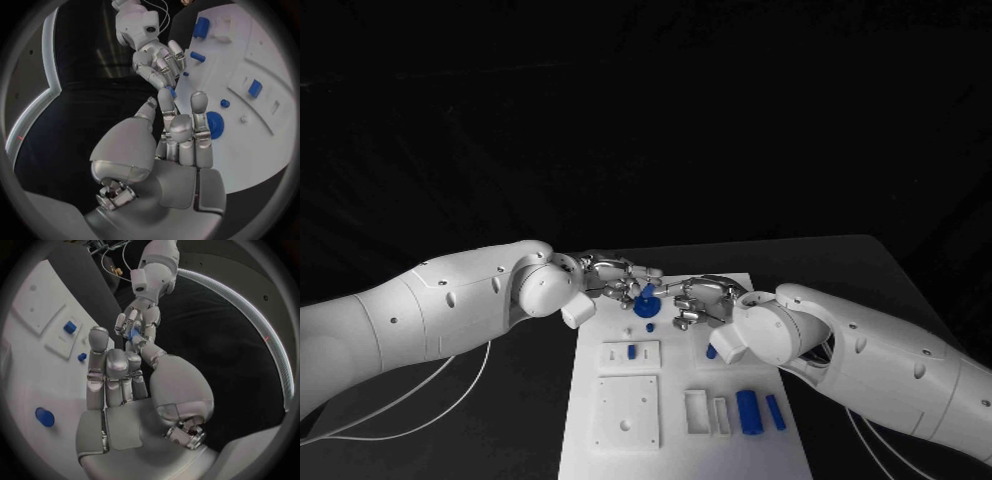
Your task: Assemble the parts on the task board
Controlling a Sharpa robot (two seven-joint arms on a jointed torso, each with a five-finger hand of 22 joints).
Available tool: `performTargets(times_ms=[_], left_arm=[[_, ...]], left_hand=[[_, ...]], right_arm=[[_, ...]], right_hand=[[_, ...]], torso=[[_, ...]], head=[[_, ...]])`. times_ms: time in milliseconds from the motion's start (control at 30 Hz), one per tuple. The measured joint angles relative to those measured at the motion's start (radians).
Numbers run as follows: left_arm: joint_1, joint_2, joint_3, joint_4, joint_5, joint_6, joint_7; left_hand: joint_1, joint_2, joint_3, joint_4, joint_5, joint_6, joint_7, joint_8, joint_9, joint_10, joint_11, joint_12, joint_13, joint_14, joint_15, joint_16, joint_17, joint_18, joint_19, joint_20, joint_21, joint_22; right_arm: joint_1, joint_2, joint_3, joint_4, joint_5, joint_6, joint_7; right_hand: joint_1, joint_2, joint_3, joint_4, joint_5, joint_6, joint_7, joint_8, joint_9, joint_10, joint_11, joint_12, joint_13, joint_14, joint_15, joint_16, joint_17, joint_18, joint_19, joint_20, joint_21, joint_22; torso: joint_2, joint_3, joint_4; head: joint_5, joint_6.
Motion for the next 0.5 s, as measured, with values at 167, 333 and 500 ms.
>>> performTargets(times_ms=[167, 333, 500], left_arm=[[0.000, -0.005, 0.000, -0.001, 0.001, -0.013, 0.010], [0.000, -0.005, 0.000, 0.000, 0.001, -0.021, 0.017], [0.000, -0.007, 0.000, 0.000, 0.000, -0.031, 0.027]], left_hand=[[0.000, -0.008, 0.002, 0.005, -0.004, -0.001, 0.001, 0.009, -0.016, 0.000, 0.000, 0.004, 0.000, 0.000, 0.000, 0.000, 0.000, 0.000, 0.000, 0.000, 0.000, 0.000], [0.000, -0.008, 0.004, 0.008, -0.004, -0.001, 0.001, 0.013, -0.021, 0.000, 0.000, 0.004, 0.000, 0.000, 0.000, 0.000, -0.002, 0.000, -0.004, 0.004, 0.000, 0.000], [-0.006, -0.013, 0.001, 0.012, -0.008, -0.001, 0.001, 0.012, -0.024, -0.004, 0.004, 0.004, 0.000, 0.000, 0.000, 0.000, -0.006, 0.000, -0.004, 0.003, 0.000, 0.000]], right_arm=[[0.000, -0.002, 0.000, 0.000, -0.001, 0.001, 0.006], [0.000, -0.004, 0.000, 0.000, -0.002, 0.001, 0.011], [0.000, -0.010, 0.000, -0.001, -0.004, 0.000, 0.015]], right_hand=[[-0.001, -0.001, 0.000, 0.000, 0.005, 0.000, 0.000, -0.001, 0.000, 0.001, 0.001, 0.000, 0.000, 0.000, 0.000, 0.000, 0.000, 0.000, 0.000, 0.000, 0.000, 0.001], [-0.003, -0.003, 0.000, 0.000, 0.005, 0.002, -0.002, -0.001, 0.000, 0.001, 0.001, 0.000, 0.001, 0.001, -0.001, 0.000, 0.000, 0.000, 0.000, 0.000, 0.000, 0.001], [-0.003, -0.003, -0.002, -0.002, 0.012, 0.003, -0.003, -0.003, 0.001, 0.001, 0.001, 0.000, 0.003, 0.004, -0.004, 0.000, 0.000, 0.000, 0.000, 0.000, 0.000, 0.003]], torso=[[0.000, 0.0002, -0.0001], [0.000, 0.0003, -0.0001], [0.000, 0.0003, -0.0001]], head=[[0.000, 0.000], [0.000, 0.001], [-0.001, 0.002]])
